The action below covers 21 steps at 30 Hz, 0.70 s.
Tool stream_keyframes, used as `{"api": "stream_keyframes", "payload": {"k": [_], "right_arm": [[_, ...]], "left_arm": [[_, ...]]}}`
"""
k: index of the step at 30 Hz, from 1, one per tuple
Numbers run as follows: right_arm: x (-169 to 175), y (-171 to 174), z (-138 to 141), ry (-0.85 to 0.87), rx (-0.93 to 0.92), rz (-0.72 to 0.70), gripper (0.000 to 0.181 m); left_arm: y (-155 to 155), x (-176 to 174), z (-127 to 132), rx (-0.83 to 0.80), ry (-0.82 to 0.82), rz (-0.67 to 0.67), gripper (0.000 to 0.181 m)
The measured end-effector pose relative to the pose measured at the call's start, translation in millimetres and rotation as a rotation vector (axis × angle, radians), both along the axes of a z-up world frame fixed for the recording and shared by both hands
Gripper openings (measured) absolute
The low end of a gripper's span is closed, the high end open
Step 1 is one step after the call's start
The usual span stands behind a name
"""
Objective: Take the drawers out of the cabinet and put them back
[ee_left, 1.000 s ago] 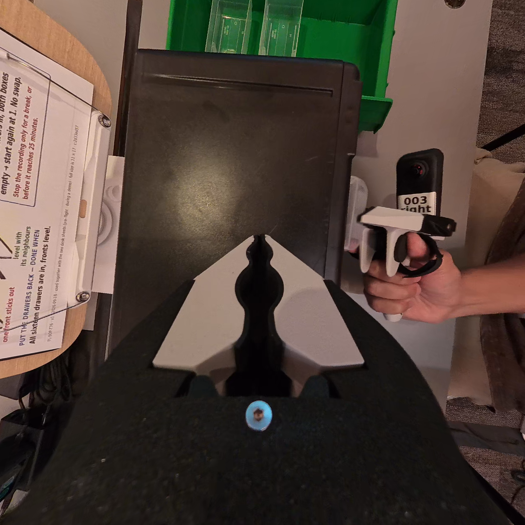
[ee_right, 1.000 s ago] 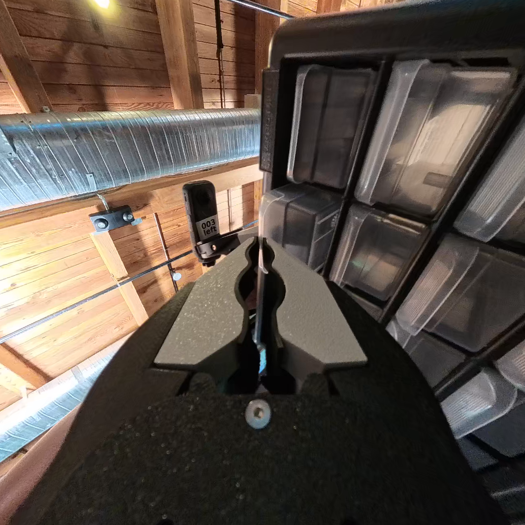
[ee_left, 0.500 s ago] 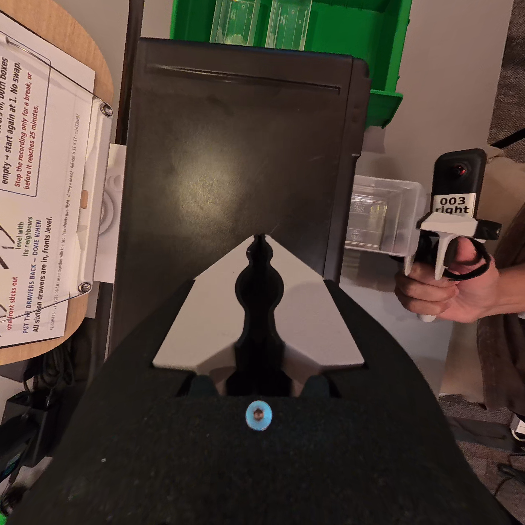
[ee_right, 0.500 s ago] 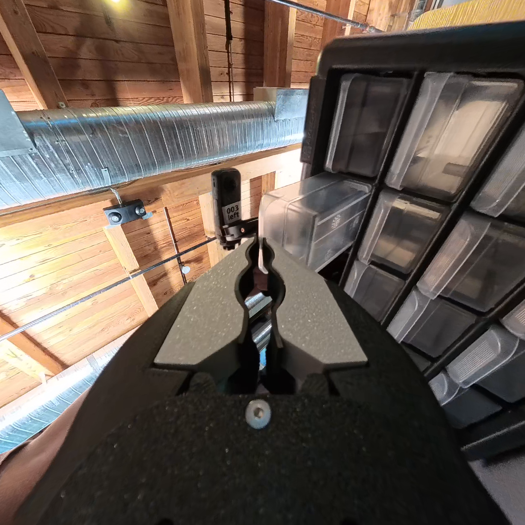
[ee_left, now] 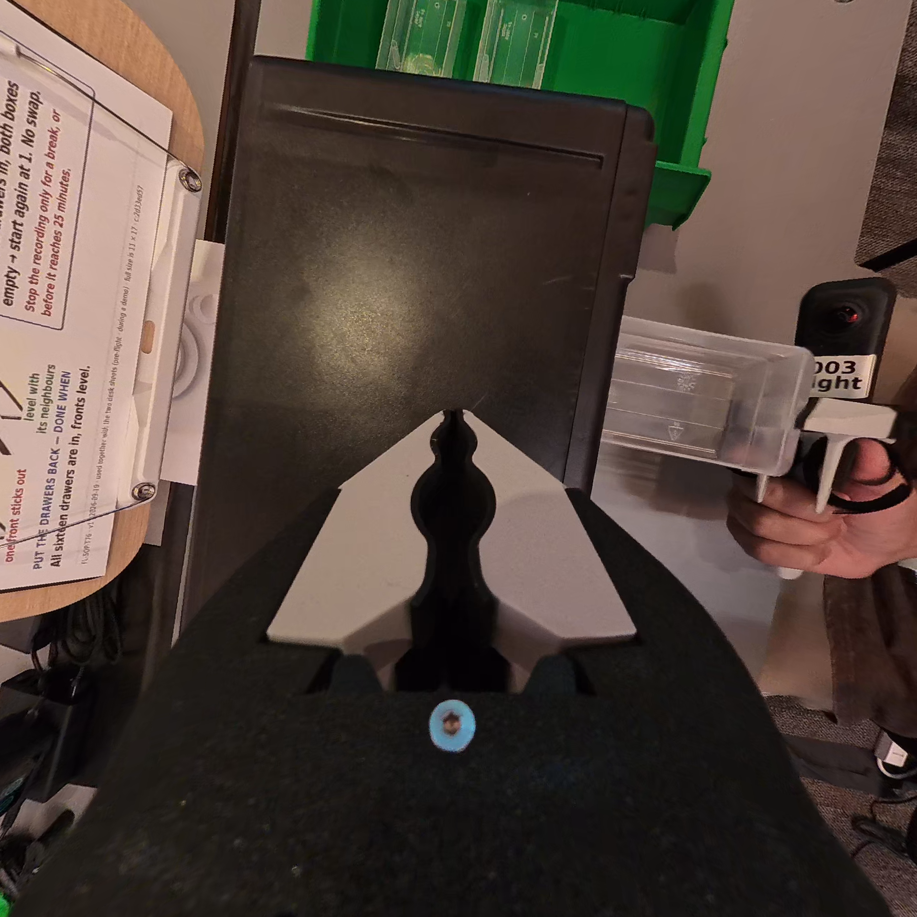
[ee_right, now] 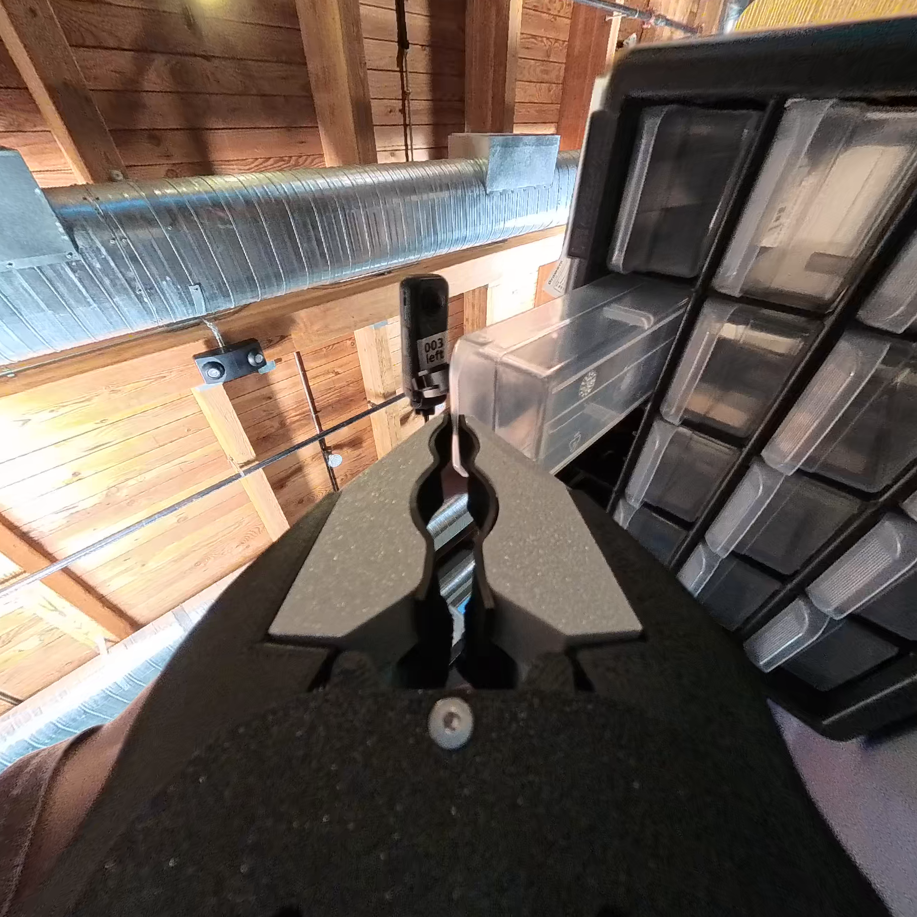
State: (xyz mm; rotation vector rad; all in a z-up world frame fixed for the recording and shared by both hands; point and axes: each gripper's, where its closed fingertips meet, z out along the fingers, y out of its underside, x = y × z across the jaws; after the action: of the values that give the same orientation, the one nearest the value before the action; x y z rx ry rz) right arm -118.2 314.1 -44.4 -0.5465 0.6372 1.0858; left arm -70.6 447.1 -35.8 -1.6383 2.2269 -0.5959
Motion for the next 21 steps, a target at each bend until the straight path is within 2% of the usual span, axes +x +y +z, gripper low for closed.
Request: {"api": "stream_keyframes", "payload": {"k": [21], "right_arm": [[-13, -34, 6, -0.012, 0.015, 0.009, 0.001]], "left_arm": [[0, 0, 0, -0.01, 0.008, 0.005, 0.0]]}}
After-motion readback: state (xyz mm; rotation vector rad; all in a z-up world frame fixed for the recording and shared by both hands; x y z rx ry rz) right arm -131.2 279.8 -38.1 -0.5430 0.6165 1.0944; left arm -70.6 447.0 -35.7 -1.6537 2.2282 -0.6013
